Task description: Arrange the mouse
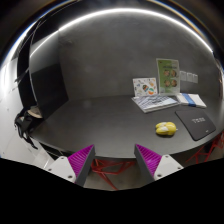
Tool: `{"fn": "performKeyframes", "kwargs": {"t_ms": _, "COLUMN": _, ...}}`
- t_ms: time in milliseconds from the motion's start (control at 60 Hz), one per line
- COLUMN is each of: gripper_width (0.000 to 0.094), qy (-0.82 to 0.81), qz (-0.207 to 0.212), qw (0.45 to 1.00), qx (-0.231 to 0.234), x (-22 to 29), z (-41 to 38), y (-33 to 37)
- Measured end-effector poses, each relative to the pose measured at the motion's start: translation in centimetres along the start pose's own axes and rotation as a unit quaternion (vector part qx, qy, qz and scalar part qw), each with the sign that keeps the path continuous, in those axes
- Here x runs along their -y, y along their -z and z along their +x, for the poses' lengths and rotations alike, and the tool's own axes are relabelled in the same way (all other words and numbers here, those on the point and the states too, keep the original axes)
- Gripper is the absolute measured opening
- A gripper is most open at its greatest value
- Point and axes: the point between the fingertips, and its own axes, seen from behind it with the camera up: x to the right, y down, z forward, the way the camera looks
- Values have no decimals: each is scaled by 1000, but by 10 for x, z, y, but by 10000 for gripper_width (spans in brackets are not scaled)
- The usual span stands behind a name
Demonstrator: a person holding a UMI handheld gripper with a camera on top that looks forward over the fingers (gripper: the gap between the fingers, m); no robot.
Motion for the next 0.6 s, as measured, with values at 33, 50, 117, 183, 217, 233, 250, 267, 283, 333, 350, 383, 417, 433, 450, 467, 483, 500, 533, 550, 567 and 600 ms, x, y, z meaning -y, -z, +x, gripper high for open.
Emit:
{"fn": "performKeyframes", "kwargs": {"t_ms": 33, "gripper_width": 829, "qy": 2, "qz": 0, "qw": 1000, "qx": -4, "x": 0, "z": 8, "y": 0}}
{"fn": "performKeyframes", "kwargs": {"t_ms": 50, "gripper_width": 828, "qy": 3, "qz": 0, "qw": 1000, "qx": -5, "x": 0, "z": 12, "y": 0}}
{"fn": "performKeyframes", "kwargs": {"t_ms": 117, "gripper_width": 828, "qy": 6, "qz": -3, "qw": 1000, "qx": -5, "x": 3, "z": 44, "y": -6}}
{"fn": "performKeyframes", "kwargs": {"t_ms": 183, "gripper_width": 826, "qy": 8, "qz": -10, "qw": 1000, "qx": -7, "x": 3, "z": 79, "y": -13}}
{"fn": "performKeyframes", "kwargs": {"t_ms": 217, "gripper_width": 827, "qy": 9, "qz": -14, "qw": 1000, "qx": -7, "x": 3, "z": 95, "y": -17}}
{"fn": "performKeyframes", "kwargs": {"t_ms": 233, "gripper_width": 829, "qy": 10, "qz": -15, "qw": 1000, "qx": -6, "x": 3, "z": 104, "y": -20}}
{"fn": "performKeyframes", "kwargs": {"t_ms": 250, "gripper_width": 829, "qy": 11, "qz": -16, "qw": 1000, "qx": -6, "x": 2, "z": 112, "y": -22}}
{"fn": "performKeyframes", "kwargs": {"t_ms": 267, "gripper_width": 828, "qy": 12, "qz": -17, "qw": 1000, "qx": -7, "x": 2, "z": 120, "y": -24}}
{"fn": "performKeyframes", "kwargs": {"t_ms": 283, "gripper_width": 827, "qy": 13, "qz": -18, "qw": 1000, "qx": -7, "x": 2, "z": 128, "y": -26}}
{"fn": "performKeyframes", "kwargs": {"t_ms": 333, "gripper_width": 829, "qy": 17, "qz": -23, "qw": 1000, "qx": -9, "x": 0, "z": 152, "y": -33}}
{"fn": "performKeyframes", "kwargs": {"t_ms": 350, "gripper_width": 829, "qy": 20, "qz": -23, "qw": 999, "qx": -9, "x": -2, "z": 160, "y": -36}}
{"fn": "performKeyframes", "kwargs": {"t_ms": 383, "gripper_width": 829, "qy": 24, "qz": -28, "qw": 999, "qx": -10, "x": -3, "z": 174, "y": -40}}
{"fn": "performKeyframes", "kwargs": {"t_ms": 417, "gripper_width": 828, "qy": 30, "qz": -31, "qw": 999, "qx": -10, "x": -5, "z": 187, "y": -45}}
{"fn": "performKeyframes", "kwargs": {"t_ms": 433, "gripper_width": 826, "qy": 33, "qz": -32, "qw": 999, "qx": -11, "x": -6, "z": 194, "y": -48}}
{"fn": "performKeyframes", "kwargs": {"t_ms": 450, "gripper_width": 827, "qy": 36, "qz": -34, "qw": 999, "qx": -12, "x": -7, "z": 200, "y": -51}}
{"fn": "performKeyframes", "kwargs": {"t_ms": 467, "gripper_width": 831, "qy": 39, "qz": -35, "qw": 999, "qx": -13, "x": -9, "z": 206, "y": -54}}
{"fn": "performKeyframes", "kwargs": {"t_ms": 483, "gripper_width": 830, "qy": 41, "qz": -36, "qw": 998, "qx": -14, "x": -10, "z": 211, "y": -57}}
{"fn": "performKeyframes", "kwargs": {"t_ms": 500, "gripper_width": 828, "qy": 43, "qz": -37, "qw": 998, "qx": -15, "x": -11, "z": 217, "y": -61}}
{"fn": "performKeyframes", "kwargs": {"t_ms": 533, "gripper_width": 828, "qy": 45, "qz": -43, "qw": 998, "qx": -17, "x": -10, "z": 226, "y": -66}}
{"fn": "performKeyframes", "kwargs": {"t_ms": 550, "gripper_width": 827, "qy": 48, "qz": -43, "qw": 998, "qx": -18, "x": -12, "z": 230, "y": -71}}
{"fn": "performKeyframes", "kwargs": {"t_ms": 567, "gripper_width": 828, "qy": 50, "qz": -44, "qw": 998, "qx": -20, "x": -12, "z": 234, "y": -74}}
{"fn": "performKeyframes", "kwargs": {"t_ms": 600, "gripper_width": 827, "qy": 54, "qz": -45, "qw": 997, "qx": -23, "x": -11, "z": 242, "y": -80}}
